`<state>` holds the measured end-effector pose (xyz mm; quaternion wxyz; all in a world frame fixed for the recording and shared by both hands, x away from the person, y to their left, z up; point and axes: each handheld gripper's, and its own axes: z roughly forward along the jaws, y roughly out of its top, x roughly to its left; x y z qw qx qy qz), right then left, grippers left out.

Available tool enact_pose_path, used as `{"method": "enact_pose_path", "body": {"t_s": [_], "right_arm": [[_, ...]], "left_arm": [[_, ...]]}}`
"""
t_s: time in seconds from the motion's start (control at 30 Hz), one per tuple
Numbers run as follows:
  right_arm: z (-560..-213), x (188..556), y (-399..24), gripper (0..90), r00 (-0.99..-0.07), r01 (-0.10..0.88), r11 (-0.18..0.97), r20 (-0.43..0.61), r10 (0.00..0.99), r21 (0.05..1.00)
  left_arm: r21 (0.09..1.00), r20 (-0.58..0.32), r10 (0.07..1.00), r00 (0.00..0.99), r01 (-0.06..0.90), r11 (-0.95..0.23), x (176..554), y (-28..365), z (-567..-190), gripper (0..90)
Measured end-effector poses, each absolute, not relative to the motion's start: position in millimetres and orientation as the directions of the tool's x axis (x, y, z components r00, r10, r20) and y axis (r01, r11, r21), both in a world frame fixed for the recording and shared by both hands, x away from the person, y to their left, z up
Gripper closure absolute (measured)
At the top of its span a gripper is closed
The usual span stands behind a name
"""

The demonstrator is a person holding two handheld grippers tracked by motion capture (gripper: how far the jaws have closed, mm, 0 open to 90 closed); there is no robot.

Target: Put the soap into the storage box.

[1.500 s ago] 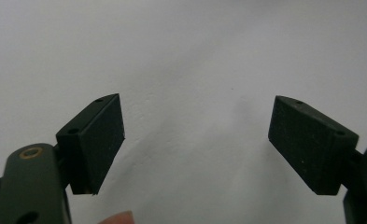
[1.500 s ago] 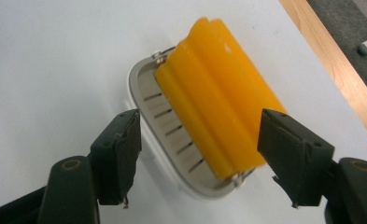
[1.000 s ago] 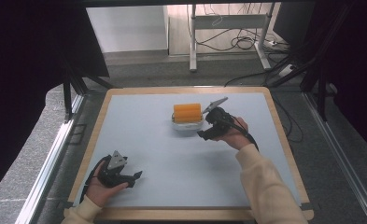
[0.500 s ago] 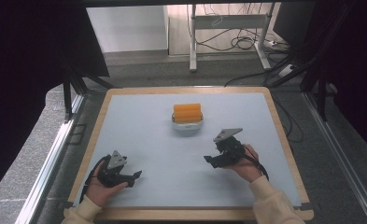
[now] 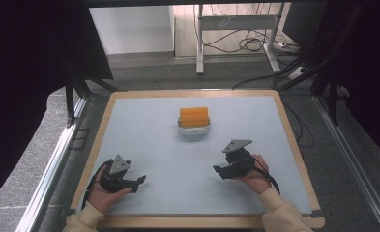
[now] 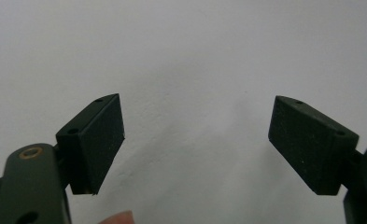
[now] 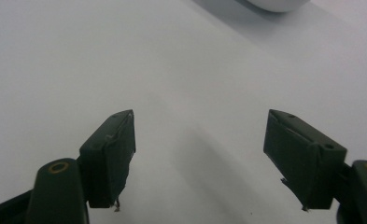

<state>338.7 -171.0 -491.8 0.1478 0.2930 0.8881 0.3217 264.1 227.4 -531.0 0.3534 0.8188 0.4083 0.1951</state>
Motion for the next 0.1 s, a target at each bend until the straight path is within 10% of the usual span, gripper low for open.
{"method": "enact_pose_path", "body": {"t_s": [0.1], "right_arm": [[-492.4, 339.0, -170.0, 21.9, -0.79, 0.417, 0.627, -0.078, 0.608, 0.659]], "left_arm": [[0.729, 0.034, 0.803, 0.595, 0.535, -0.427, 265.5, 226.0, -531.6, 18.6]]}}
